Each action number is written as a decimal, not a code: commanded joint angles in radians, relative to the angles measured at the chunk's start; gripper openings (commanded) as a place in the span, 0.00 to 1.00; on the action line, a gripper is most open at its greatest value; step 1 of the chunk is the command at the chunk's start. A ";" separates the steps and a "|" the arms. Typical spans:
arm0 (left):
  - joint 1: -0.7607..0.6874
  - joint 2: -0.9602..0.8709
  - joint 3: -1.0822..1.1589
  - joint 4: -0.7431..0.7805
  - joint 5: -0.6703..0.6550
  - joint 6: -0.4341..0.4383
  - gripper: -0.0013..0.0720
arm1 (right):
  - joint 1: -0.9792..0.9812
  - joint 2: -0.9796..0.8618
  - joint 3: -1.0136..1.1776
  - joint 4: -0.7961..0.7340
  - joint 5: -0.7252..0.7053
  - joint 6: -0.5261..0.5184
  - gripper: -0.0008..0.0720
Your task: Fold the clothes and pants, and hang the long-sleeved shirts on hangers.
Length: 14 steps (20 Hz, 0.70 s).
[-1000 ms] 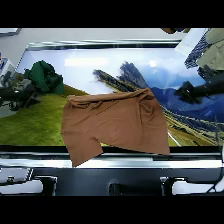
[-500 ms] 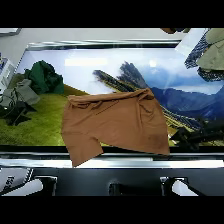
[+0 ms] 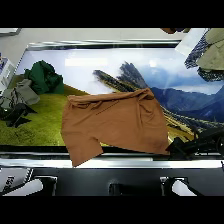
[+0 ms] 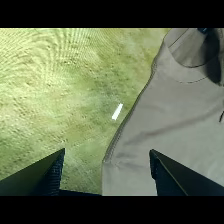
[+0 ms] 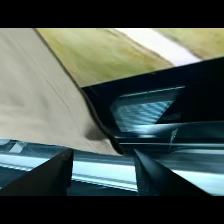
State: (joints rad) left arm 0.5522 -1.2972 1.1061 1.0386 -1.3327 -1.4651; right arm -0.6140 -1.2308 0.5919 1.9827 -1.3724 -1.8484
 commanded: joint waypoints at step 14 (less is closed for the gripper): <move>0.029 0.010 -0.190 -0.018 0.050 0.136 0.84 | 0.003 0.000 -0.061 0.101 0.108 -0.061 0.06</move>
State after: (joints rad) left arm 0.5674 -1.2919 1.0058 1.0370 -1.3014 -1.4097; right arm -0.6121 -1.2312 0.5312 2.0811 -1.2652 -1.9007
